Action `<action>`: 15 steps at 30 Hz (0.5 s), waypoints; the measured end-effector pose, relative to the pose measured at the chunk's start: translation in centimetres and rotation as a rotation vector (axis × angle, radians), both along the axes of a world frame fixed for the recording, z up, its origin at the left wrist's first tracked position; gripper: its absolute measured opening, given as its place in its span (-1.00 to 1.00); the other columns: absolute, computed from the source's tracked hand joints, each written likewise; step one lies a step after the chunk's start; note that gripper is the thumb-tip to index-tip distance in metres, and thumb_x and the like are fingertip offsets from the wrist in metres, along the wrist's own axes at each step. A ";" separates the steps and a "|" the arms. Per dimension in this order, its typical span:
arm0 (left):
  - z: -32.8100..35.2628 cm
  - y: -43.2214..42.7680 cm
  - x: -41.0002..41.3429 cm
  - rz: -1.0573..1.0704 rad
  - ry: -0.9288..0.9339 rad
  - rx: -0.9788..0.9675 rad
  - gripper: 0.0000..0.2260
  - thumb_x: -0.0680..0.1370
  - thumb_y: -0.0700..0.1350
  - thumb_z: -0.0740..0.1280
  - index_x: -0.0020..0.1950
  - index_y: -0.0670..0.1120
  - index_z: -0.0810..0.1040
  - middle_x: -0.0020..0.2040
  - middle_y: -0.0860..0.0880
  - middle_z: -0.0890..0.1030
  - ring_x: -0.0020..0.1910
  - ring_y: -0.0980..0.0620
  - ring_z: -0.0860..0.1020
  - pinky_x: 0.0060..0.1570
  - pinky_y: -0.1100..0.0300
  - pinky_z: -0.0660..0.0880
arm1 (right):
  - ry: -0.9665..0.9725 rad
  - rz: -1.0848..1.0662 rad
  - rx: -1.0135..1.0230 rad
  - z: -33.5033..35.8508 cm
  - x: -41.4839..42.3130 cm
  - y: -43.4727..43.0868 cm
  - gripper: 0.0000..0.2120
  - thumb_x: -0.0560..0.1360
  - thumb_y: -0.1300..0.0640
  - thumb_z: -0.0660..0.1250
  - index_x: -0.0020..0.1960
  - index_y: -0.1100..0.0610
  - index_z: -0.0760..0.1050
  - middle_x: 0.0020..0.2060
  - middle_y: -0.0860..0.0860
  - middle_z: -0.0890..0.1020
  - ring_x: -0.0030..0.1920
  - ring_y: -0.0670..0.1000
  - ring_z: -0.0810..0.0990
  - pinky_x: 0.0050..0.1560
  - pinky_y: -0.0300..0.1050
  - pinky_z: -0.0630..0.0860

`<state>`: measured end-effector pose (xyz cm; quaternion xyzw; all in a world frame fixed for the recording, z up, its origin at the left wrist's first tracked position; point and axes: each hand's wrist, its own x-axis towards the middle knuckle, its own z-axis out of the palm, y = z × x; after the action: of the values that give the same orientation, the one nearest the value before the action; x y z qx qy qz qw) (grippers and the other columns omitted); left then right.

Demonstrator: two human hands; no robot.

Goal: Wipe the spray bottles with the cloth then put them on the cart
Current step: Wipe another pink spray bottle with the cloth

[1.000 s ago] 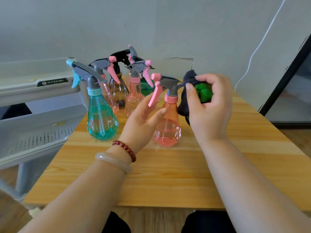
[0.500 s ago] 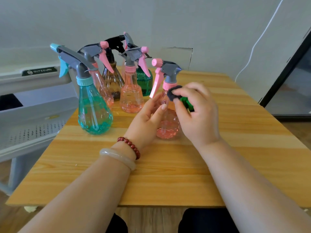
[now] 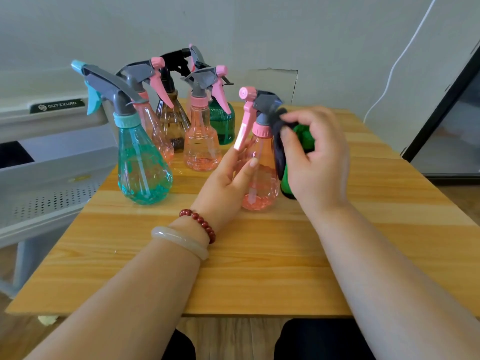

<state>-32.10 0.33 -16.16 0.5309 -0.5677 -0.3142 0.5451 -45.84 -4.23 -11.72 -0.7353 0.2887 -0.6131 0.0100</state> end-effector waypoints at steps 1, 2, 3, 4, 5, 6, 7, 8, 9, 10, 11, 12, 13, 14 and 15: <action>0.0 0.1 0.0 -0.003 0.007 -0.001 -0.73 0.64 0.06 0.20 0.26 0.38 0.27 0.20 0.32 0.50 0.20 0.40 0.49 0.22 0.32 0.48 | -0.013 0.012 -0.011 0.4 0.4 0.0 -0.90 0.50 0.33 0.35 0.00 0.26 0.59 -0.04 0.03 0.57 0.03 -0.13 0.49 0.10 -0.43 0.34; -0.1 0.0 0.1 0.000 0.017 0.000 -0.72 0.62 0.11 0.21 0.29 0.36 0.28 0.25 0.26 0.51 0.24 0.31 0.50 0.26 0.20 0.50 | -0.005 0.031 -0.019 0.3 0.9 0.0 -0.91 0.50 0.33 0.35 -0.01 0.26 0.59 -0.03 0.03 0.56 0.03 -0.11 0.50 0.10 -0.41 0.36; -0.1 0.0 0.2 -0.001 0.029 -0.004 -0.70 0.60 0.18 0.21 0.32 0.35 0.29 0.28 0.20 0.52 0.27 0.22 0.52 0.26 0.11 0.51 | 0.023 0.053 -0.020 0.0 1.2 0.0 -0.91 0.49 0.34 0.36 -0.02 0.27 0.59 -0.03 0.05 0.57 0.02 -0.08 0.51 0.09 -0.39 0.37; 0.0 0.0 0.2 -0.001 0.048 -0.014 -0.66 0.57 0.22 0.21 0.35 0.33 0.30 0.28 0.16 0.53 0.26 0.17 0.53 0.25 0.08 0.52 | 0.065 0.074 -0.016 -0.5 1.2 0.0 -0.91 0.48 0.35 0.36 -0.03 0.27 0.59 -0.04 0.07 0.58 0.01 -0.05 0.52 0.08 -0.38 0.38; 0.0 -0.1 0.5 0.005 0.067 -0.022 -0.62 0.56 0.22 0.21 0.37 0.30 0.30 0.26 0.15 0.53 0.24 0.18 0.53 0.24 0.11 0.52 | 0.112 0.092 -0.005 -1.2 1.1 -0.1 -0.91 0.47 0.36 0.37 -0.04 0.26 0.59 -0.06 0.08 0.58 0.00 -0.02 0.53 0.07 -0.36 0.38; 0.0 -0.1 0.7 0.013 0.085 -0.021 -0.61 0.55 0.19 0.21 0.38 0.27 0.30 0.25 0.16 0.52 0.23 0.22 0.52 0.24 0.16 0.49 | 0.151 0.106 0.017 -1.9 1.0 -0.1 -0.91 0.46 0.37 0.37 -0.05 0.26 0.59 -0.07 0.07 0.58 -0.01 -0.01 0.54 0.06 -0.34 0.39; 0.1 -0.1 1.0 0.019 0.105 -0.018 -0.62 0.55 0.17 0.21 0.37 0.26 0.30 0.25 0.16 0.51 0.23 0.26 0.51 0.24 0.20 0.47 | 0.175 0.118 0.049 -2.4 0.7 0.0 -0.91 0.46 0.37 0.38 -0.06 0.25 0.60 -0.07 0.06 0.58 -0.01 -0.01 0.54 0.06 -0.34 0.41; 0.0 -0.1 1.2 0.022 0.118 -0.017 -0.63 0.55 0.15 0.21 0.36 0.26 0.30 0.24 0.17 0.51 0.22 0.29 0.51 0.22 0.24 0.47 | 0.188 0.128 0.083 -2.6 0.5 0.0 -0.90 0.46 0.37 0.38 -0.06 0.24 0.60 -0.07 0.03 0.57 -0.01 -0.02 0.55 0.06 -0.35 0.41; 0.0 -0.1 1.2 0.020 0.119 -0.019 -0.65 0.58 0.12 0.22 0.36 0.26 0.30 0.22 0.19 0.51 0.18 0.35 0.51 0.16 0.32 0.47 | 0.192 0.133 0.110 -2.5 0.4 0.0 -0.90 0.46 0.36 0.38 -0.05 0.23 0.60 -0.07 0.01 0.56 -0.02 -0.05 0.54 0.05 -0.38 0.40; 0.0 -0.1 1.2 0.020 0.109 -0.014 -0.68 0.61 0.07 0.21 0.35 0.25 0.29 0.20 0.22 0.50 0.14 0.41 0.50 0.09 0.40 0.47 | 0.184 0.126 0.119 -2.2 0.4 0.1 -0.90 0.46 0.35 0.38 -0.05 0.23 0.61 -0.07 -0.02 0.54 -0.03 -0.09 0.52 0.04 -0.42 0.38; 0.0 -0.1 1.1 0.016 0.103 -0.014 -0.69 0.63 0.04 0.21 0.36 0.25 0.29 0.19 0.24 0.50 0.13 0.44 0.50 0.05 0.44 0.47 | 0.158 0.109 0.112 -1.7 0.5 0.1 -0.90 0.46 0.34 0.38 -0.05 0.22 0.61 -0.07 -0.04 0.53 -0.03 -0.13 0.50 0.05 -0.45 0.36; -0.1 -0.1 1.0 0.012 0.101 -0.013 -0.68 0.63 0.04 0.21 0.37 0.25 0.29 0.22 0.23 0.50 0.17 0.41 0.49 0.07 0.43 0.47 | 0.120 0.088 0.098 -1.2 0.6 0.0 -0.90 0.47 0.33 0.38 -0.04 0.21 0.61 -0.07 -0.05 0.51 -0.03 -0.17 0.47 0.05 -0.47 0.34; -0.2 -0.2 1.0 0.005 0.098 -0.011 -0.65 0.61 0.09 0.21 0.38 0.25 0.30 0.26 0.20 0.51 0.24 0.33 0.49 0.13 0.38 0.48 | 0.080 0.070 0.088 -0.6 0.9 -0.2 -0.90 0.47 0.32 0.37 -0.04 0.20 0.61 -0.07 -0.07 0.51 -0.02 -0.19 0.46 0.06 -0.48 0.33; -0.3 -0.2 1.0 -0.001 0.095 -0.011 -0.61 0.57 0.14 0.21 0.40 0.26 0.30 0.31 0.16 0.50 0.30 0.26 0.48 0.19 0.30 0.49 | 0.042 0.061 0.082 -0.1 1.3 -0.3 -0.90 0.48 0.31 0.36 -0.03 0.19 0.61 -0.07 -0.08 0.51 -0.02 -0.21 0.45 0.07 -0.48 0.32; -0.4 -0.2 1.1 -0.008 0.094 -0.014 -0.57 0.53 0.20 0.21 0.41 0.27 0.30 0.34 0.13 0.50 0.32 0.21 0.47 0.22 0.24 0.50 | 0.012 0.062 0.081 0.1 1.6 -0.4 -0.90 0.49 0.30 0.36 -0.02 0.19 0.60 -0.07 -0.08 0.51 -0.01 -0.21 0.45 0.07 -0.47 0.33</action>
<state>-31.05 0.18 -16.52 0.5096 -0.5459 -0.3368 0.5735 -44.21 -4.59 -11.63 -0.7465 0.2904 -0.5960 0.0569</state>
